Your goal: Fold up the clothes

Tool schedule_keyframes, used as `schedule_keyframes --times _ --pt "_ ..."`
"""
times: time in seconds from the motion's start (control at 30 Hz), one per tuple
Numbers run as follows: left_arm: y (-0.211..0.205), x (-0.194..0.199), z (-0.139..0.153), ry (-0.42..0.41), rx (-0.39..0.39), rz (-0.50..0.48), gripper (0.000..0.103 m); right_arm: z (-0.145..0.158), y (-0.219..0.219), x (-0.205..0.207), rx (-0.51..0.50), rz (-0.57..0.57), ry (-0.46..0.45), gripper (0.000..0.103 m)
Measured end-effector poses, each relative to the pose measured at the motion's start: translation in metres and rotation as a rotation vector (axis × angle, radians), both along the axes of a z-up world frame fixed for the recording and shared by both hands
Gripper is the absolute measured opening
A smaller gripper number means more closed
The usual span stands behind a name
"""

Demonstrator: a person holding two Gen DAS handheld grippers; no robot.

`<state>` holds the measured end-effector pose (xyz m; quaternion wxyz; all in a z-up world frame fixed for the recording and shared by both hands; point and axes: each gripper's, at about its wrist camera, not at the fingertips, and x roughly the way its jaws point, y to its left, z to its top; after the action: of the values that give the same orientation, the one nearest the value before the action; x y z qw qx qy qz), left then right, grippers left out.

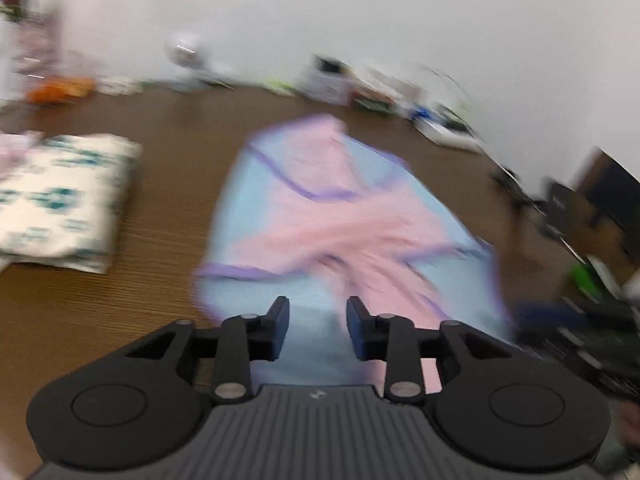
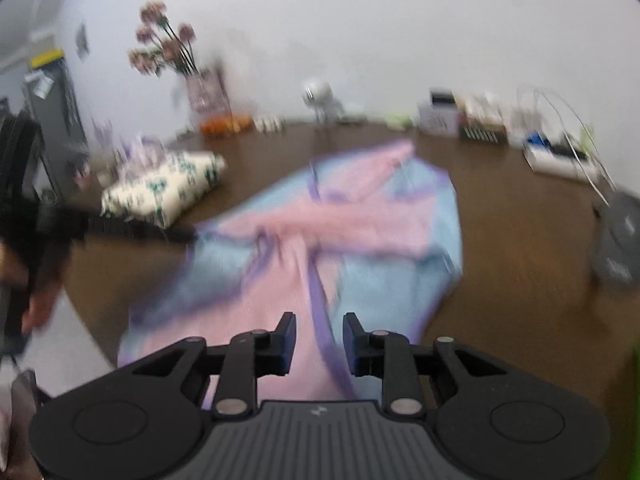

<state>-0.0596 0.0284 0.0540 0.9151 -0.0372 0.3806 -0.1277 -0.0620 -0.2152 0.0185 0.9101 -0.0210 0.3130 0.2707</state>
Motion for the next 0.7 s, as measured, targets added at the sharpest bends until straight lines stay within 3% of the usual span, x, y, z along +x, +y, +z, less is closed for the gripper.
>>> schedule_keyframes --times 0.1,0.23,0.27,0.3,0.37,0.5,0.57,0.6,0.67,0.7 --pt "-0.016 -0.001 -0.014 0.009 0.073 -0.008 0.026 -0.009 0.024 0.026 -0.024 0.024 0.0 0.023" --pt "-0.007 -0.006 -0.024 0.028 0.065 0.006 0.019 -0.027 0.042 0.043 -0.054 0.031 0.035 0.019" --pt "-0.004 -0.007 -0.025 0.026 0.067 0.009 0.018 -0.031 0.043 0.045 -0.06 0.026 0.043 0.007" --pt "-0.003 -0.007 -0.024 0.026 0.073 0.008 0.017 -0.033 0.043 0.044 -0.058 0.013 0.048 0.002" --pt "-0.002 -0.01 -0.026 0.026 0.082 0.006 0.017 -0.029 0.035 0.037 -0.049 -0.033 0.028 0.002" --pt "-0.002 -0.009 -0.026 0.036 0.085 -0.017 0.019 -0.03 0.026 0.027 -0.124 -0.078 0.029 0.002" --pt "0.008 0.001 -0.015 0.065 -0.014 -0.048 0.019 -0.032 0.027 0.021 -0.145 -0.062 0.031 0.01" --pt "0.013 0.01 -0.004 0.037 -0.014 -0.041 0.02 -0.03 0.025 0.017 -0.134 -0.062 0.013 0.024" --pt "0.021 0.03 0.022 -0.042 0.014 -0.014 0.036 -0.021 0.019 0.009 -0.098 -0.064 -0.012 0.046" --pt "0.022 0.044 0.032 -0.096 0.068 0.002 0.057 -0.017 0.014 0.008 -0.076 -0.068 -0.024 0.046"
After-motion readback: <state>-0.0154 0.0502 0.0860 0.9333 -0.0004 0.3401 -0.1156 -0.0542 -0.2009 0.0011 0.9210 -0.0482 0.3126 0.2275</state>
